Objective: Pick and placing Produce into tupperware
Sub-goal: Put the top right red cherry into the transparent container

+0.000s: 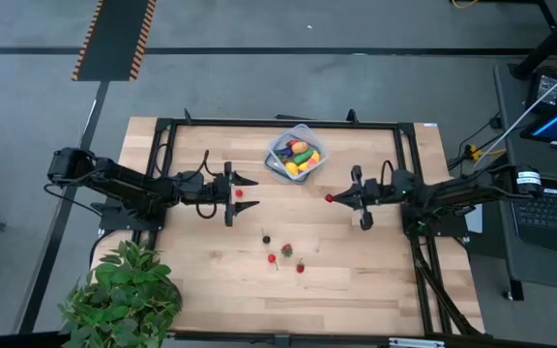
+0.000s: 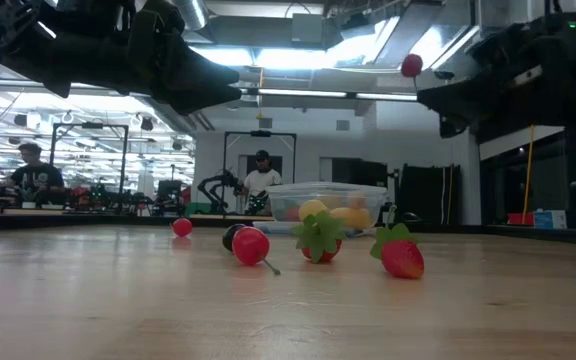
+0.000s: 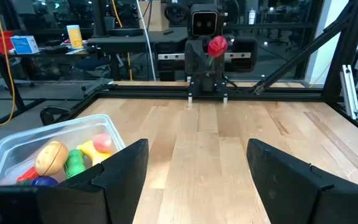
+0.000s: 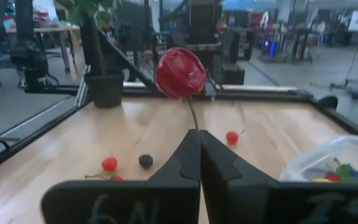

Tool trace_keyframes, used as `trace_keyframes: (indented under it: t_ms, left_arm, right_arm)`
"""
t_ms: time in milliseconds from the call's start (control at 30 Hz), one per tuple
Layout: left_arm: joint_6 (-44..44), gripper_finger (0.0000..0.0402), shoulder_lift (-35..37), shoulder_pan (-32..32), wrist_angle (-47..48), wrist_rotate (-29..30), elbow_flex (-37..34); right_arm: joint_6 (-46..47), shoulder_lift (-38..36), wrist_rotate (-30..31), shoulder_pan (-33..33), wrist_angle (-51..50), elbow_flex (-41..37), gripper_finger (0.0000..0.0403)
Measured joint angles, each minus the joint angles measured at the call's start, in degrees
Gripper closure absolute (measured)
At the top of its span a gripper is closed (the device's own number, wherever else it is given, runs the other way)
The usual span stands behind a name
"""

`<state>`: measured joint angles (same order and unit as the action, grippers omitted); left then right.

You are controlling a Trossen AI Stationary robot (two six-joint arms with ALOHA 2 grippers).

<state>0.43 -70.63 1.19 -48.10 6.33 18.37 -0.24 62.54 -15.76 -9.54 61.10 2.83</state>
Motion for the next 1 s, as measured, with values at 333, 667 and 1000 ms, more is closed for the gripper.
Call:
trace_keyframes:
  t_ms: [333,667,1000]
  left_arm:
    - [0.00,0.0134,0.00,0.02,0.00,0.00,0.00]
    - [0.02,0.0134,0.00,0.01,0.00,0.00,0.01]
    - [0.02,0.0134,0.00,0.01,0.00,0.00,0.00]
  right_arm:
    - [-0.18,0.02,0.01,0.00,6.04,-2.27,0.0403]
    - [-0.29,0.02,3.70,-0.04,5.73,-2.27,0.0403]
    - [0.06,0.04,13.04,-0.02,4.44,-2.27,0.0403]
